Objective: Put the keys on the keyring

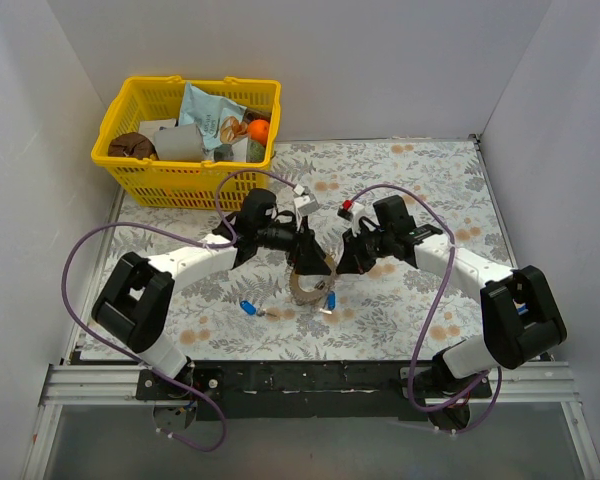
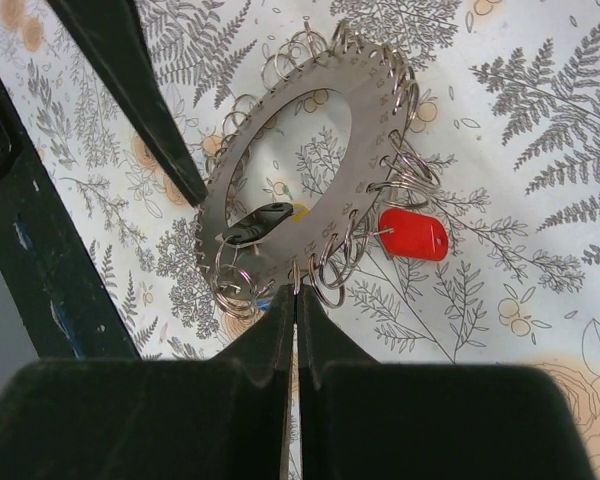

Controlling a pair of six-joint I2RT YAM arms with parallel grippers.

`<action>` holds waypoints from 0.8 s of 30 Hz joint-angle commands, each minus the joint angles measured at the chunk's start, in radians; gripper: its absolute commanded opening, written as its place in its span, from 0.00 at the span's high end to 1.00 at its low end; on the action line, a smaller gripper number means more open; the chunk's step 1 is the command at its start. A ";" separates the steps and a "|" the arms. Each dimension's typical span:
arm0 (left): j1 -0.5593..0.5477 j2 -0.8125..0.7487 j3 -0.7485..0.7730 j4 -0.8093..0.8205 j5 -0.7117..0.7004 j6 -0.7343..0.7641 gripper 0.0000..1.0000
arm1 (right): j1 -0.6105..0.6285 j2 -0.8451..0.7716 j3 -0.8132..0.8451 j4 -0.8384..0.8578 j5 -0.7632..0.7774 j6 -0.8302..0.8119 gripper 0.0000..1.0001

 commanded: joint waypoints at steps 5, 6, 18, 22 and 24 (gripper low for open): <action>-0.023 -0.037 -0.128 0.173 0.024 0.061 0.26 | 0.036 -0.041 0.057 0.016 -0.078 -0.073 0.99; -0.024 -0.037 -0.138 0.190 0.027 0.072 0.27 | 0.042 -0.047 0.058 0.016 -0.079 -0.076 0.99; -0.024 -0.014 -0.170 0.280 -0.032 0.097 0.35 | 0.091 -0.042 0.069 -0.009 -0.071 -0.107 0.99; -0.020 -0.017 -0.184 0.291 -0.043 0.112 0.37 | 0.094 -0.056 0.050 0.007 -0.071 -0.105 0.99; -0.020 -0.021 -0.194 0.296 -0.049 0.115 0.39 | 0.094 -0.061 0.047 0.014 -0.077 -0.104 0.99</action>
